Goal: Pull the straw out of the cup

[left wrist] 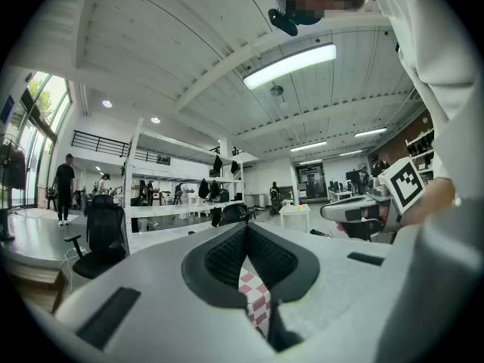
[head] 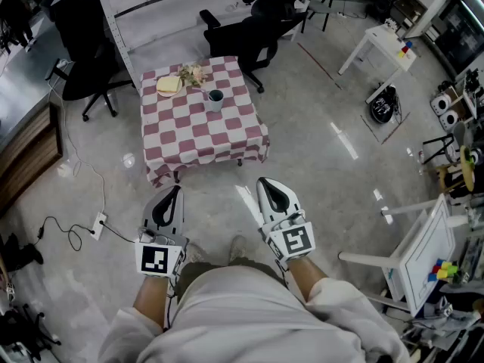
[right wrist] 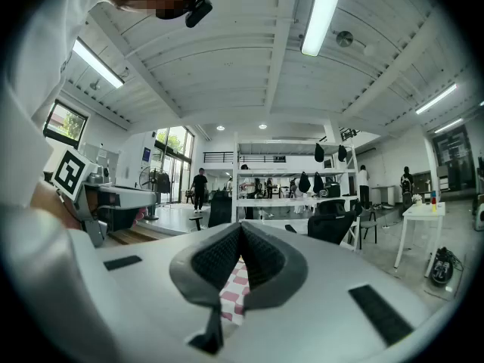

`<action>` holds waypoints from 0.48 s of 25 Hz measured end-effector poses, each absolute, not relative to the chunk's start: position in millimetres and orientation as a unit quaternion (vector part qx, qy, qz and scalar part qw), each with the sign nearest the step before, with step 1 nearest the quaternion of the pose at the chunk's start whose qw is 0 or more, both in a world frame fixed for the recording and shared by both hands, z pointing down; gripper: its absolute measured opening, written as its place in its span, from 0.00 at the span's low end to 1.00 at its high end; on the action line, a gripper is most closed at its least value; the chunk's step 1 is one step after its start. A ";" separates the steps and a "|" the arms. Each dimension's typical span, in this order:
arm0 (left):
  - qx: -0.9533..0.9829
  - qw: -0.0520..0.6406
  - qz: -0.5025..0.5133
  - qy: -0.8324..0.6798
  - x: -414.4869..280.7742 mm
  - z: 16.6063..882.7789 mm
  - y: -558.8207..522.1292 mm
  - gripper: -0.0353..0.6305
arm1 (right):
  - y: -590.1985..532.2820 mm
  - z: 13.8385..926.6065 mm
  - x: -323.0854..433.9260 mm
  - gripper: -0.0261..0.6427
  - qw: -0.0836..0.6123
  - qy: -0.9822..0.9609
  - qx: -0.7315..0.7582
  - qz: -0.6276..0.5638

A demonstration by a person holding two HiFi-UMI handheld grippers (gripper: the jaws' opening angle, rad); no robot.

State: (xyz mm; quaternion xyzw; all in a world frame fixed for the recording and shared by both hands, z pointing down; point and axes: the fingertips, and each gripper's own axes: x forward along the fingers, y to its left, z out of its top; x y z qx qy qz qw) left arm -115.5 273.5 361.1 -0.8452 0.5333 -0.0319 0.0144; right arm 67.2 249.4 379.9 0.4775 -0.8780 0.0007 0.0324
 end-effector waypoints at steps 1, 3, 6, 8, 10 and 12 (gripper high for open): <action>-0.845 0.014 -0.032 0.533 -115.2 360.8 273.4 0.06 | 249.4 379.5 67.8 0.04 0.033 -0.878 0.478 0.001; -0.845 0.013 -0.033 0.534 -114.4 360.0 273.3 0.06 | 249.4 378.6 69.1 0.04 0.033 -0.878 0.478 0.001; -0.844 0.013 -0.034 0.535 -113.1 358.7 272.8 0.06 | 248.7 378.1 70.3 0.04 0.033 -0.879 0.476 0.001; -0.844 0.013 -0.033 0.535 -112.6 359.1 272.1 0.06 | 248.1 379.1 70.1 0.04 0.034 -0.880 0.475 0.001; -0.844 0.013 -0.033 0.536 -112.3 359.3 271.9 0.06 | 247.7 379.2 69.9 0.04 0.034 -0.880 0.474 0.001; -0.843 0.012 -0.034 0.536 -111.3 359.0 272.2 0.06 | 248.0 378.6 70.7 0.04 0.034 -0.880 0.473 0.001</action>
